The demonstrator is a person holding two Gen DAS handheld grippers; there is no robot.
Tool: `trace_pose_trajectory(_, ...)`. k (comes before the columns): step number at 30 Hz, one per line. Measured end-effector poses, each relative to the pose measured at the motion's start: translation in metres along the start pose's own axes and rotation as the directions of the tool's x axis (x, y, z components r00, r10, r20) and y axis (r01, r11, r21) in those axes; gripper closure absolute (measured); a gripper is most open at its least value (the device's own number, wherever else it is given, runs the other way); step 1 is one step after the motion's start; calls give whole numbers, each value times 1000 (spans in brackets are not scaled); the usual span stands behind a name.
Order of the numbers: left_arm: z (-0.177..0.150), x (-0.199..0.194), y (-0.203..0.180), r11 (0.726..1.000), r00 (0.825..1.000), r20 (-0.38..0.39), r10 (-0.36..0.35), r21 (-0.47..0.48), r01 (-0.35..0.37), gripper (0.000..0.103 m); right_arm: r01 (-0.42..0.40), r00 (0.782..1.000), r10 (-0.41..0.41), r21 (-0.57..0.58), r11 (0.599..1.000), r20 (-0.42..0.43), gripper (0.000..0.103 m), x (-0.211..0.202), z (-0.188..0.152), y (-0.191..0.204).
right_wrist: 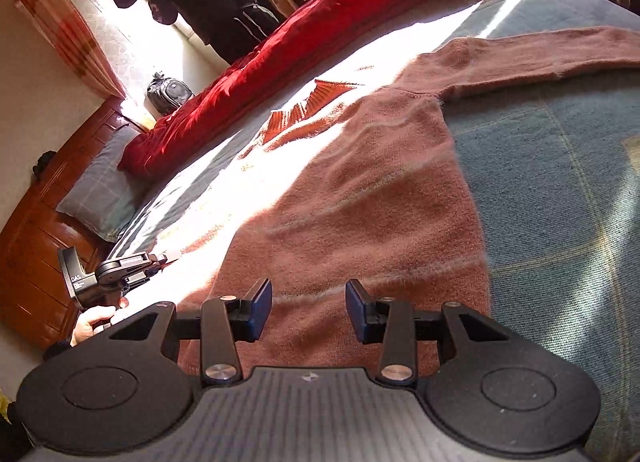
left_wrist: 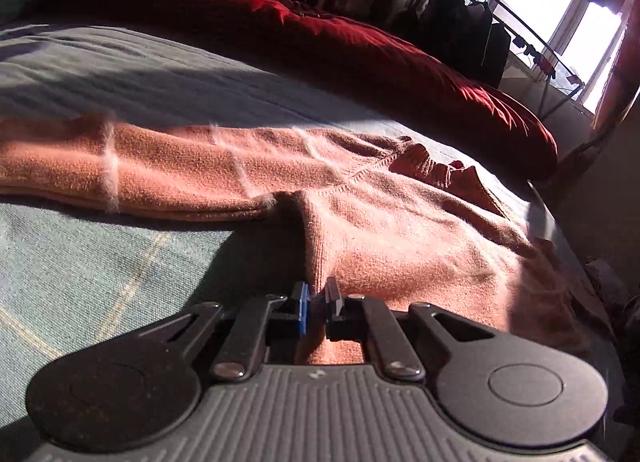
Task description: Fold clothes
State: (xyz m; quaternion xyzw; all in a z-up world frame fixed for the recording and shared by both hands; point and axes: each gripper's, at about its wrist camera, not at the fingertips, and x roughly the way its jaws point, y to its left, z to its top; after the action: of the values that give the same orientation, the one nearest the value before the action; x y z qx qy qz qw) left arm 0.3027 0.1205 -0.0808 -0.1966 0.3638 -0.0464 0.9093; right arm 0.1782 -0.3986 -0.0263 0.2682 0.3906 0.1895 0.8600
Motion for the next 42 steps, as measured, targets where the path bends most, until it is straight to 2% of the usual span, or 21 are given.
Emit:
trace_pose_trajectory(3, 0, 11, 4, 1000, 998, -55, -11, -13, 10, 96, 3, 1000, -3, -1, 1000, 5, 58, -1, 1, -2)
trace_pose_trajectory(4, -3, 12, 2, 1000, 998, -59, -6, 9, 6, 93, 4, 1000, -4, 0, 1000, 6, 57, -1, 2, -3)
trace_pose_trajectory(6, -10, 9, 1, 1000, 998, -58, -9, 11, 10, 92, 8, 1000, -8, 8, 1000, 12, 57, -1, 2, -6)
trace_pose_trajectory(9, -15, 0, 10, 999, 996, -79, -31, -31, 28, 79, 23, 999, -24, 26, 999, 29, 56, -6, 2, -11)
trace_pose_trajectory(14, -34, -21, 27, 990, 986, -141, -84, -125, 66, 67, 17, 997, -21, 51, 999, 70, 53, -21, -1, -17)
trace_pose_trajectory(20, -78, -50, 43, 935, 958, -173, -228, -313, 166, 63, -6, 996, -2, 90, 996, 84, 52, -29, -13, -25)
trace_pose_trajectory(24, -99, -67, 45, 907, 948, -164, -272, -374, 195, 62, -28, 996, 19, 100, 995, 90, 52, -34, -22, -23)
trace_pose_trajectory(28, -114, -70, 45, 870, 927, -178, -330, -438, 226, 61, -37, 995, 28, 96, 995, 97, 51, -40, -28, -19)
trace_pose_trajectory(30, -117, -70, 39, 875, 924, -187, -333, -427, 229, 63, -41, 994, 32, 93, 995, 100, 51, -43, -30, -18)
trace_pose_trajectory(31, -117, -72, 34, 887, 929, -190, -318, -406, 221, 67, -43, 994, 34, 92, 995, 102, 51, -44, -31, -17)
trace_pose_trajectory(32, -116, -74, 28, 905, 936, -194, -293, -373, 205, 73, -45, 994, 35, 92, 995, 106, 51, -46, -32, -16)
trace_pose_trajectory(33, -114, -76, 21, 923, 943, -199, -268, -335, 191, 90, -43, 994, 33, 89, 995, 109, 51, -48, -32, -15)
trace_pose_trajectory(35, -108, -84, 11, 948, 957, -189, -219, -274, 163, 91, -38, 993, 29, 81, 996, 114, 51, -52, -33, -13)
trace_pose_trajectory(38, -98, -100, 4, 960, 971, -144, -192, -230, 156, 93, -22, 993, 12, 79, 997, 121, 51, -56, -32, -14)
trace_pose_trajectory(42, -90, -114, 2, 972, 973, -149, -174, -188, 145, 92, 2, 991, -12, 76, 997, 131, 51, -63, -32, -16)
